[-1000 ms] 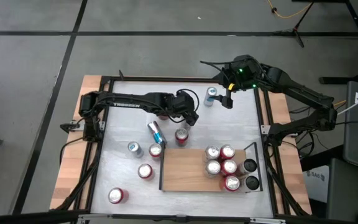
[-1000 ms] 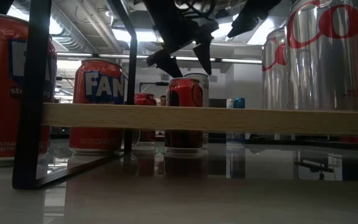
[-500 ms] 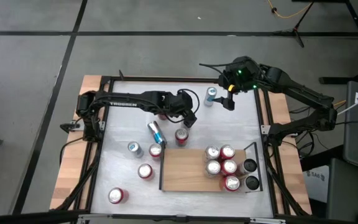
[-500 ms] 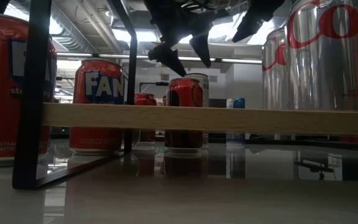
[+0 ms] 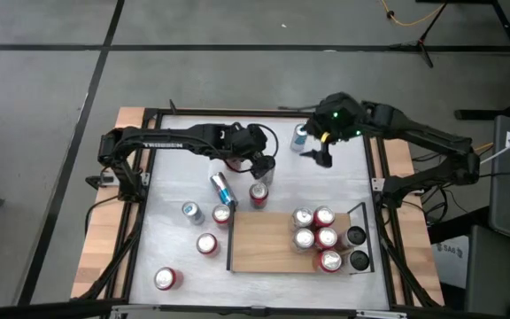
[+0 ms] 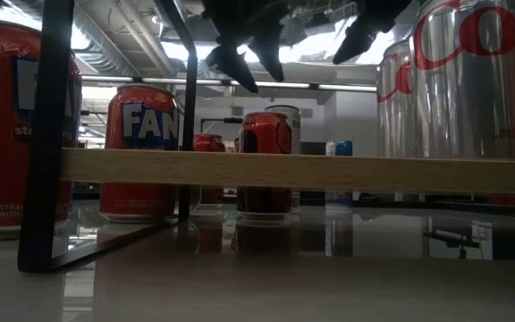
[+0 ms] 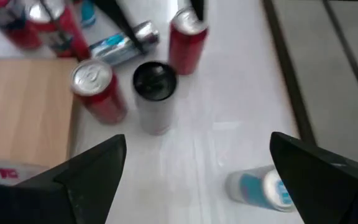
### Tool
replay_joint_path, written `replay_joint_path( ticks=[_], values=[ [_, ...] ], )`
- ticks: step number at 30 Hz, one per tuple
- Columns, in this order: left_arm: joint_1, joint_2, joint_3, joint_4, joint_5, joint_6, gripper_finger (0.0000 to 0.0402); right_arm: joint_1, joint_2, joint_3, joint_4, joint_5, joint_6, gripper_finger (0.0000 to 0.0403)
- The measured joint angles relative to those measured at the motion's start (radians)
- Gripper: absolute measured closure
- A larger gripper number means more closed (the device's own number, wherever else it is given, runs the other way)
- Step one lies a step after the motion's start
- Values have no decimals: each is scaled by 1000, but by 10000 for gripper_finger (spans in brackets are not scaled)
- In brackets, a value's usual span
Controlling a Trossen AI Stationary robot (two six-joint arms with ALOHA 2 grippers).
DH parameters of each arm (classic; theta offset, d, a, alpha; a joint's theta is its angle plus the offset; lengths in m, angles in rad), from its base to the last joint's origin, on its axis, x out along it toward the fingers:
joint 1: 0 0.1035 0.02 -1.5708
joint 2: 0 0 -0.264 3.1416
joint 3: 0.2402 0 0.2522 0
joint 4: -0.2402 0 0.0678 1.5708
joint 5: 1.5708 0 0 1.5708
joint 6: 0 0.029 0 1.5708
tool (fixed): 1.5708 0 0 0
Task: Place canned beverage on shelf
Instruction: Adjust the black soda can, then put the black soda can on the shelf
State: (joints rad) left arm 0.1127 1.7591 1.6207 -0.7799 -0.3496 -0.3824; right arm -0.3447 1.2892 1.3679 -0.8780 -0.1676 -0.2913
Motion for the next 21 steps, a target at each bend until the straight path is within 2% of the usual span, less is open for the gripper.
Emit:
replay_joint_path(
  ticks=[9, 14, 21],
  values=[
    [7, -30, 0, -147, -11, 26, 124, 85, 0, -161, 197, 71, 51, 17],
    [17, -16, 0, -145, -58, 37, 151, 97, 1, -233, 301, 71, 67, 17],
    [44, 7, -9, -109, -57, 36, 173, 97, 1, -345, 424, 71, 107, 17]
  ],
)
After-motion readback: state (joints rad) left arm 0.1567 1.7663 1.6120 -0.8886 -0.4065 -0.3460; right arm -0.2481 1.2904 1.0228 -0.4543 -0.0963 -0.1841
